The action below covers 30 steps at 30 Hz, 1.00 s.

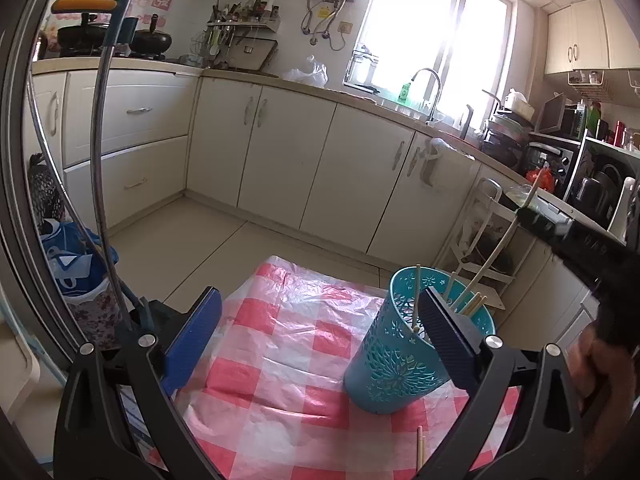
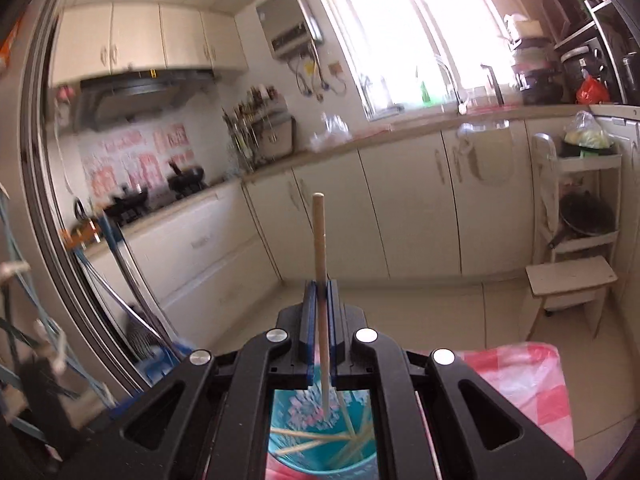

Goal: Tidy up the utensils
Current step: 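Carry the right tool's chopstick over the teal basket and release it, then bring both open tools back toward the remaining chopsticks on the table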

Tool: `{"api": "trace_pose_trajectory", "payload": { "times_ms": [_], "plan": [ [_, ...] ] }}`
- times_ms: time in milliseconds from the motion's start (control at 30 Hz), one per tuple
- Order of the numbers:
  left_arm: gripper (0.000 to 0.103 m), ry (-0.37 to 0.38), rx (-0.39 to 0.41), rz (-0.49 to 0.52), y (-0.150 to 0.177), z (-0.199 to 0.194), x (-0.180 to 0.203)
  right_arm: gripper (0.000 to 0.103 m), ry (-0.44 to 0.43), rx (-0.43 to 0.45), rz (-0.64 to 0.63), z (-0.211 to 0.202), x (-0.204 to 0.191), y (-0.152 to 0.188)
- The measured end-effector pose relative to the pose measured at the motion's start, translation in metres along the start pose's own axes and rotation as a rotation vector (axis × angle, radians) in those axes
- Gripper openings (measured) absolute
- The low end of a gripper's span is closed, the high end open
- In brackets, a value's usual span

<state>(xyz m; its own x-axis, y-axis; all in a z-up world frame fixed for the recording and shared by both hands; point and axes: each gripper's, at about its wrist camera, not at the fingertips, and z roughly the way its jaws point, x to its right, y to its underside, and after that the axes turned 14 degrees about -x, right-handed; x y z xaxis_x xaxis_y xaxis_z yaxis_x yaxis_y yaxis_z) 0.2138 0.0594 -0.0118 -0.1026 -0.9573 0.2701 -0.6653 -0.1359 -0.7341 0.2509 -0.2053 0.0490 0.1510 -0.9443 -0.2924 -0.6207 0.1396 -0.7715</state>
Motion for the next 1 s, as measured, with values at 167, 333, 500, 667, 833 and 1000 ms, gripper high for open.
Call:
{"api": "trace_pose_trajectory", "payload": {
  "times_ms": [167, 333, 500, 667, 833, 1000],
  "plan": [
    [0.095, -0.004, -0.008, 0.019, 0.002, 0.0, 0.005, 0.007, -0.001, -0.1, 0.032, 0.019, 0.01, 0.034],
    [0.095, -0.004, -0.012, 0.027, 0.004, -0.001, 0.006, 0.007, -0.009, -0.123, 0.022, 0.001, 0.009, 0.059],
    [0.095, -0.006, -0.013, 0.036, 0.006, -0.001, 0.008, 0.007, 0.004, -0.189, 0.03, -0.007, 0.013, 0.087],
    [0.095, -0.007, -0.02, 0.04, 0.006, 0.0, 0.009, 0.007, 0.024, -0.317, 0.022, -0.009, 0.016, 0.132],
    [0.095, -0.014, -0.033, 0.059, 0.01, 0.004, 0.01, 0.007, 0.066, -0.495, 0.02, 0.011, 0.024, 0.191],
    [0.095, -0.026, -0.065, 0.09, 0.017, 0.013, 0.016, 0.007, 0.096, -0.56, 0.045, 0.026, 0.035, 0.22]
  ]
}}
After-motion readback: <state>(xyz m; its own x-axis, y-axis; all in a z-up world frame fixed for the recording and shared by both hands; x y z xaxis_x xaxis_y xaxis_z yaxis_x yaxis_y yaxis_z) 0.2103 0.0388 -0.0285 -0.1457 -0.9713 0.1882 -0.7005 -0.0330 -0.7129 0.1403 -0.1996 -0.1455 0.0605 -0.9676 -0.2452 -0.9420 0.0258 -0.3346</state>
